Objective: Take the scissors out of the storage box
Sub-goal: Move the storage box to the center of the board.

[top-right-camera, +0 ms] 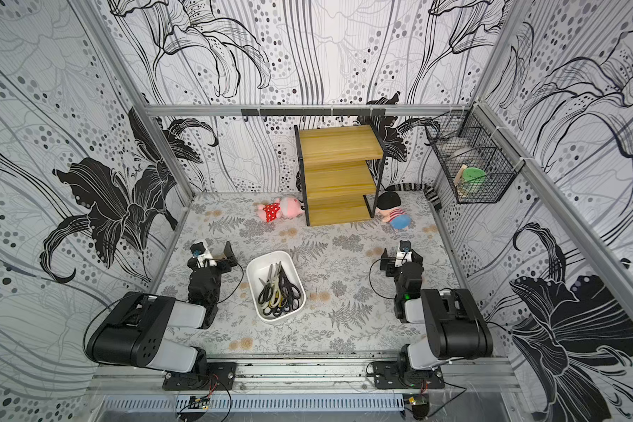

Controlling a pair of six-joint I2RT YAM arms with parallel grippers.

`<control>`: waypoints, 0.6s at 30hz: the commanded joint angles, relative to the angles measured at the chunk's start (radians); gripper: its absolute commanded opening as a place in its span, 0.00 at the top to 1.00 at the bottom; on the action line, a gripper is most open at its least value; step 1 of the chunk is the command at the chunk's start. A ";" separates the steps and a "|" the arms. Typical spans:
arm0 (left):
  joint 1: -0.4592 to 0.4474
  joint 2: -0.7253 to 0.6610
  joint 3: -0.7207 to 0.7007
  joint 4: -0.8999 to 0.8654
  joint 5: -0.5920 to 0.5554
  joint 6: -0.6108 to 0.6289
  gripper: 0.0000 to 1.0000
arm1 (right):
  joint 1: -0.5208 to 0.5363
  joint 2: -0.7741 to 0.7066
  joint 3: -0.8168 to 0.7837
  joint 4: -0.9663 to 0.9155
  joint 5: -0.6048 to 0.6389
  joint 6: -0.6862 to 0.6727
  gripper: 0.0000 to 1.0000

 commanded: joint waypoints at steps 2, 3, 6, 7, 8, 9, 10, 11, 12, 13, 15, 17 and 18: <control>0.000 -0.001 -0.002 0.048 0.006 0.015 0.02 | -0.006 0.003 0.001 0.023 -0.008 0.019 0.05; 0.000 -0.003 -0.001 0.048 0.008 0.014 0.02 | -0.006 0.004 0.002 0.022 -0.008 0.019 0.05; 0.000 -0.003 0.000 0.042 0.010 0.010 0.02 | -0.006 0.003 0.001 0.022 -0.009 0.019 0.05; 0.000 -0.004 0.001 0.040 0.010 0.010 0.02 | -0.006 0.003 0.001 0.022 -0.008 0.019 0.05; 0.000 -0.003 0.001 0.039 0.010 0.010 0.02 | -0.006 0.003 0.001 0.022 -0.008 0.019 0.05; 0.000 -0.002 0.002 0.039 0.010 0.009 0.02 | -0.006 0.003 0.001 0.022 -0.008 0.019 0.05; 0.001 -0.002 0.003 0.038 0.010 0.008 0.02 | -0.006 0.003 0.001 0.022 -0.008 0.019 0.05; 0.001 -0.002 0.003 0.038 0.010 0.008 0.02 | -0.006 0.003 0.001 0.022 -0.008 0.019 0.05; 0.001 -0.001 0.004 0.036 0.013 0.008 0.02 | -0.005 0.004 0.002 0.021 -0.010 0.019 0.05; 0.001 -0.003 0.004 0.036 0.012 0.008 0.02 | -0.006 0.004 0.001 0.020 -0.010 0.019 0.05; 0.004 -0.001 0.008 0.028 0.018 0.007 0.02 | -0.006 0.003 0.001 0.020 -0.010 0.019 0.05; 0.009 -0.003 0.008 0.024 0.026 0.005 0.02 | -0.006 0.004 0.002 0.020 -0.011 0.019 0.05; 0.010 -0.005 0.006 0.030 0.026 0.005 0.02 | -0.006 0.003 0.001 0.020 -0.012 0.019 0.05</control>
